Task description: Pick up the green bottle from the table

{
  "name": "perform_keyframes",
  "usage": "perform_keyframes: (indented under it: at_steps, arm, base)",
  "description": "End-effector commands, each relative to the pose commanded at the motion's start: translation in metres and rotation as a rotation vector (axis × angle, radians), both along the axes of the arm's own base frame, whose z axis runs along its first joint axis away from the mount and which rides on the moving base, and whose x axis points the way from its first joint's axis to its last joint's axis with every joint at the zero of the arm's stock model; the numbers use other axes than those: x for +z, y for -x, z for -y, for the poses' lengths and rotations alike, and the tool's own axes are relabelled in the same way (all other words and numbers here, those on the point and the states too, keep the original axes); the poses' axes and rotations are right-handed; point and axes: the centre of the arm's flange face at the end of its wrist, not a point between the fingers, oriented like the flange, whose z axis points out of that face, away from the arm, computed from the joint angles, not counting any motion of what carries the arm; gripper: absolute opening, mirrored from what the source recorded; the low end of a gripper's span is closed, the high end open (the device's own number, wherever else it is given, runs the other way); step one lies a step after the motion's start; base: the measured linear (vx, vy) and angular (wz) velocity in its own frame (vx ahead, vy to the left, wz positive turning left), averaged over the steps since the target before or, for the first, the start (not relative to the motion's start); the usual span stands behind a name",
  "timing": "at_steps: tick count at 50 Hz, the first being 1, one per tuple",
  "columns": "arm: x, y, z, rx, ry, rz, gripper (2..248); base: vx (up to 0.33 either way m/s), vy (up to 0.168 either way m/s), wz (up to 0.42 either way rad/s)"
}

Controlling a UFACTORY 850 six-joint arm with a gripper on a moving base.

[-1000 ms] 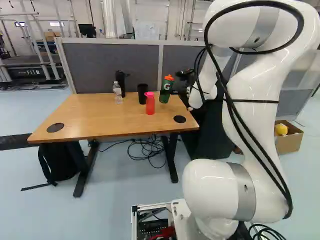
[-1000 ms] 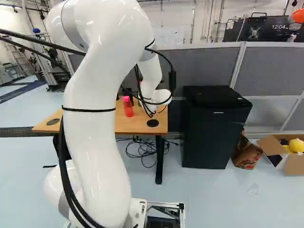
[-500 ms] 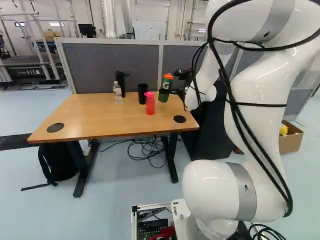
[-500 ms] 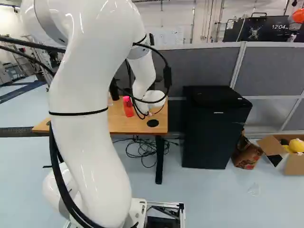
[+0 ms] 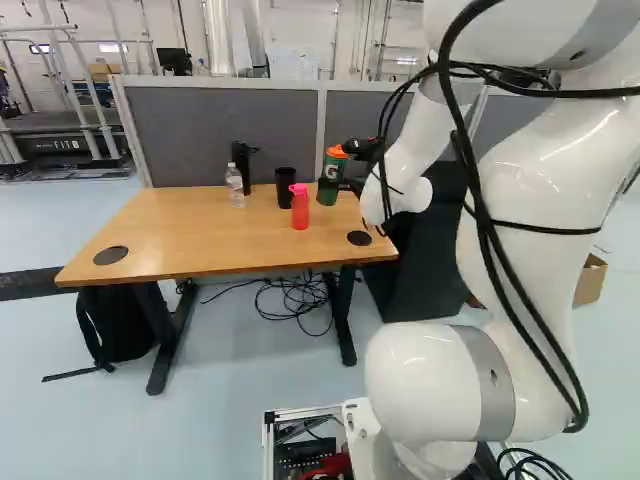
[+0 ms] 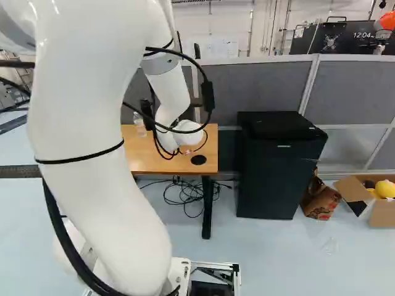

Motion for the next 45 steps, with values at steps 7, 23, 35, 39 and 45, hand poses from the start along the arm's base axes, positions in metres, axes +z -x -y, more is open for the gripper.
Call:
perform_keyframes:
  at_steps: [7,23,35,39,45]
  arm:
    - [0.001,0.019,-0.007,-0.036,0.015,0.010,112]
    - [-0.002,0.063,-0.020,-0.117,0.053,0.022,112]
    - [-0.007,0.093,-0.026,-0.169,0.081,0.022,112]
    - [-0.009,0.102,-0.028,-0.185,0.089,0.021,112]
    - [-0.012,0.115,-0.029,-0.206,0.101,0.019,112]
  base:
    - [0.000,0.000,0.000]
    - [0.000,0.000,0.000]
    - [0.000,0.000,0.000]
    - [0.000,0.000,0.000]
    - [0.000,0.000,0.000]
